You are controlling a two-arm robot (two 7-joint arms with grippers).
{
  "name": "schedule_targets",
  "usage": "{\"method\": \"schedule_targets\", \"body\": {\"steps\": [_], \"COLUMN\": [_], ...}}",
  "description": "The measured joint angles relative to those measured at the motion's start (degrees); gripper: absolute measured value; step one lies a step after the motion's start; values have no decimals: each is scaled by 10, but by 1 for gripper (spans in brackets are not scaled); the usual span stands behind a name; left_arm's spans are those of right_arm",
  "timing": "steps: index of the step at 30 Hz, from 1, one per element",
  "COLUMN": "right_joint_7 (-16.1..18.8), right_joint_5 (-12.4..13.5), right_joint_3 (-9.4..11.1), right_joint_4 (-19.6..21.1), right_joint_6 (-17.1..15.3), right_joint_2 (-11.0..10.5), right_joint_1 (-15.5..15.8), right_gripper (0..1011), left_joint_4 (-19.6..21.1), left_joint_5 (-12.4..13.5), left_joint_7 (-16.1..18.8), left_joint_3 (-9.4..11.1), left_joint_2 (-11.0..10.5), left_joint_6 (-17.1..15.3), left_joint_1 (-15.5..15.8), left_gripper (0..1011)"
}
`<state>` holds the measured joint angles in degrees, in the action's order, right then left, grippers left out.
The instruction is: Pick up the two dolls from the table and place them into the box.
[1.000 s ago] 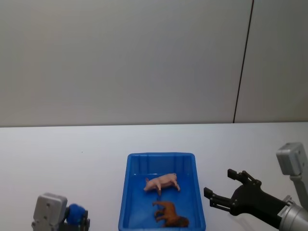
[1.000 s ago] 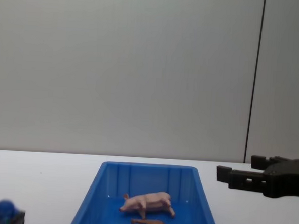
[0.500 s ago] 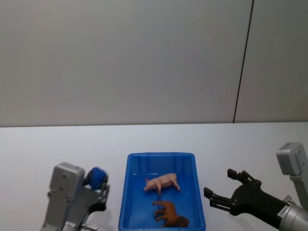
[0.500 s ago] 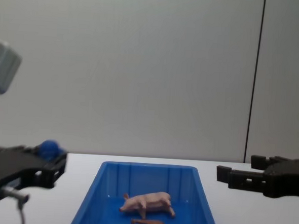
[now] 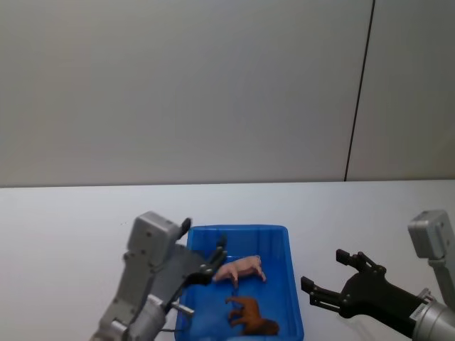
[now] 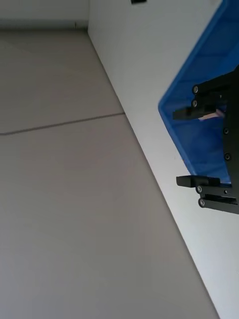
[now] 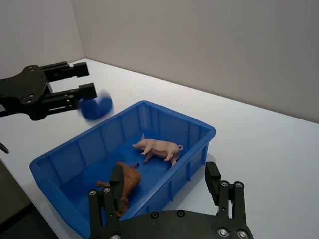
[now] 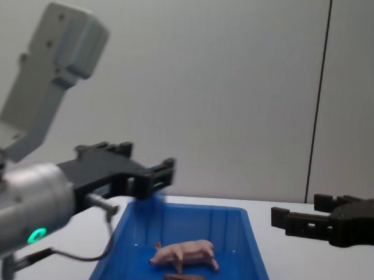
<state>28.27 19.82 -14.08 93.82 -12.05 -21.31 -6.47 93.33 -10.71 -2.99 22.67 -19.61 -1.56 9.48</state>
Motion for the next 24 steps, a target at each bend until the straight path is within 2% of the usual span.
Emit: {"method": "schedule_targets", "body": {"steps": [1, 2, 3, 6, 8, 9, 12, 24], "right_joint_7": [0, 0, 0, 0, 0, 0, 0, 0], "right_joint_5": [0, 0, 0, 0, 0, 0, 0, 0], "right_joint_3": [0, 0, 0, 0, 0, 0, 0, 0], "right_joint_4": [0, 0, 0, 0, 0, 0, 0, 0], "right_joint_6": [0, 0, 0, 0, 0, 0, 0, 0], "right_joint_2": [0, 0, 0, 0, 0, 0, 0, 0], "right_joint_1": [0, 0, 0, 0, 0, 0, 0, 0], "right_gripper": [1001, 1001, 1001, 1001, 1001, 1001, 1001, 1001], "left_joint_4": [-2, -8, -8, -23, -32, -35, -43, -71], "left_joint_5": [2, 6, 6, 15, 19, 20, 23, 32], "left_joint_7": [-5, -16, -16, -47, -63, -70, -81, -121], "left_joint_3": [1, 4, 4, 10, 14, 15, 17, 24], "left_joint_2": [2, 10, 10, 27, 37, 39, 46, 72], "left_joint_6": [1, 3, 3, 8, 12, 14, 18, 34], "left_joint_1": [2, 10, 10, 28, 39, 41, 49, 78], "left_gripper": [677, 736, 736, 850, 879, 935, 991, 1001]}}
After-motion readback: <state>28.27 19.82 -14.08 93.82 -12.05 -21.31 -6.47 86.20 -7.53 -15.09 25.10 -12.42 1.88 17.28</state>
